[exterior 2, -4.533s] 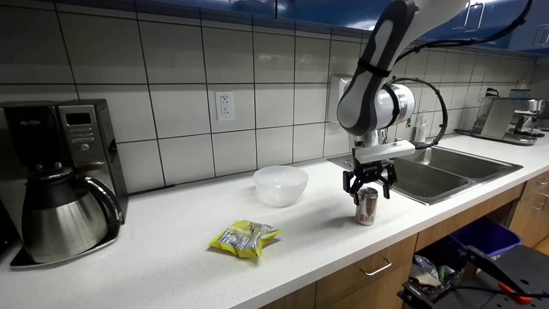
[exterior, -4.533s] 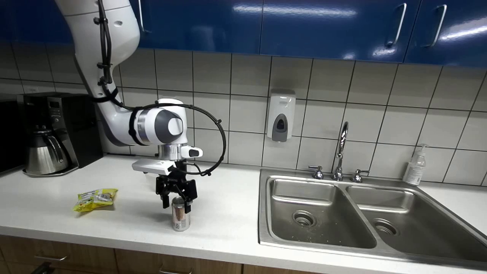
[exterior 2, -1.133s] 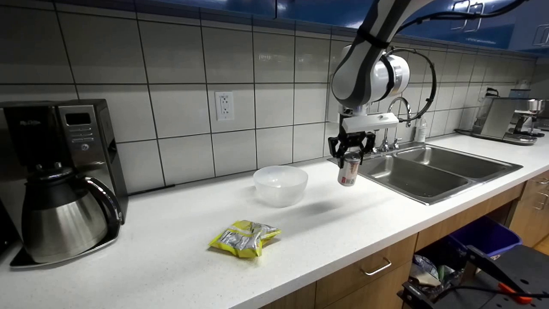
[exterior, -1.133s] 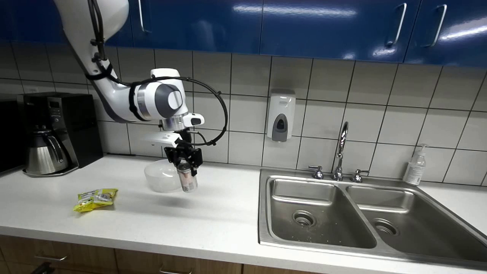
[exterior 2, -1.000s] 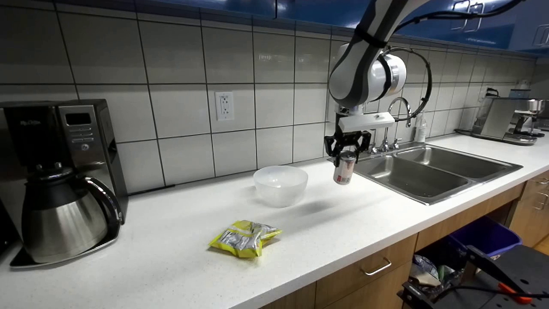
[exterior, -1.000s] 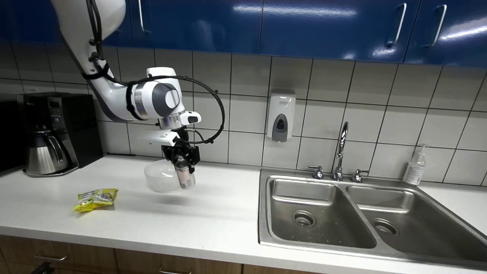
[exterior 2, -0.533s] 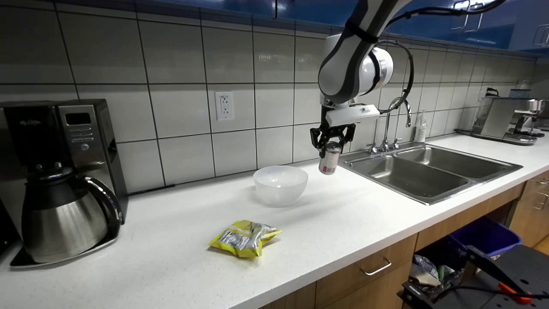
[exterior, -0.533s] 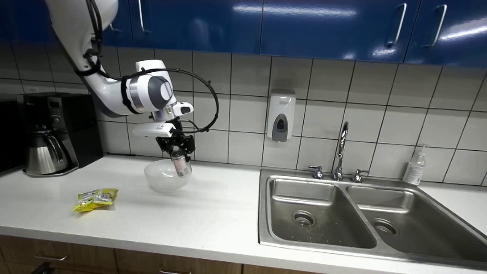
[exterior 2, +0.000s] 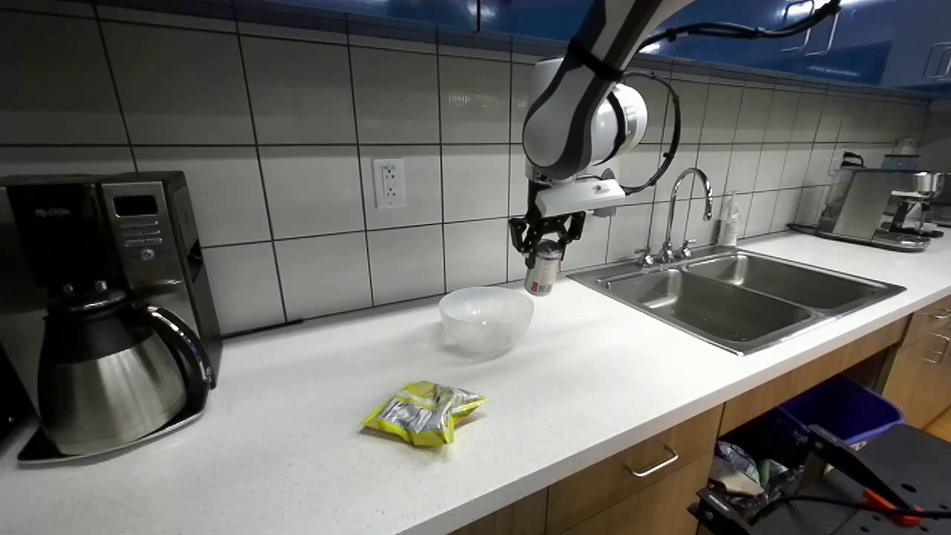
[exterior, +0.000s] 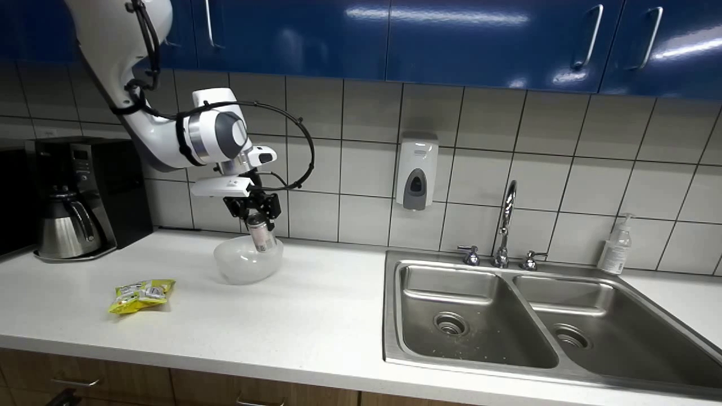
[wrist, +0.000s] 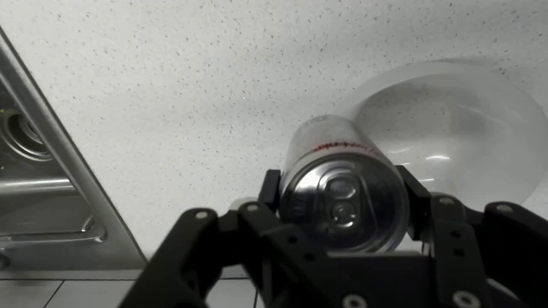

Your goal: Put the can in the bowl.

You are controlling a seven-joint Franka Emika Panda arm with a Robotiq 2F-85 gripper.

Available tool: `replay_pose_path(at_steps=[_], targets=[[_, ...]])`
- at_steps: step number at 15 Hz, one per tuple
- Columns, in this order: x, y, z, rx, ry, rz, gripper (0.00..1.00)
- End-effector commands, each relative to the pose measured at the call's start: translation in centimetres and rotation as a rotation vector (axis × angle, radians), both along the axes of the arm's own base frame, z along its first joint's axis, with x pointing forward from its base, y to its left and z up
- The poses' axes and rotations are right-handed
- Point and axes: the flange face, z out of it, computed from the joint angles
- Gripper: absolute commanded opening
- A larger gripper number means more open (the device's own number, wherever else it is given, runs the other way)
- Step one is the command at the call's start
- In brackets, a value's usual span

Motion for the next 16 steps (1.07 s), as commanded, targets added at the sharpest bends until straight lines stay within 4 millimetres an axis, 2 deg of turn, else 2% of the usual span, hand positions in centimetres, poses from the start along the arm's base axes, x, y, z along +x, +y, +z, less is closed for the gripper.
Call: replay_pose_path(at_steps=[1,8,16], targets=[[2.7,1.2,0.3,-0.030,0.002,0.046,0.40],[6.0,3.5,-1.0,-0.032,0.065,0.087,0.40],[9.0,4.9,-4.0,-0.016,0.108,0.087,0.40]])
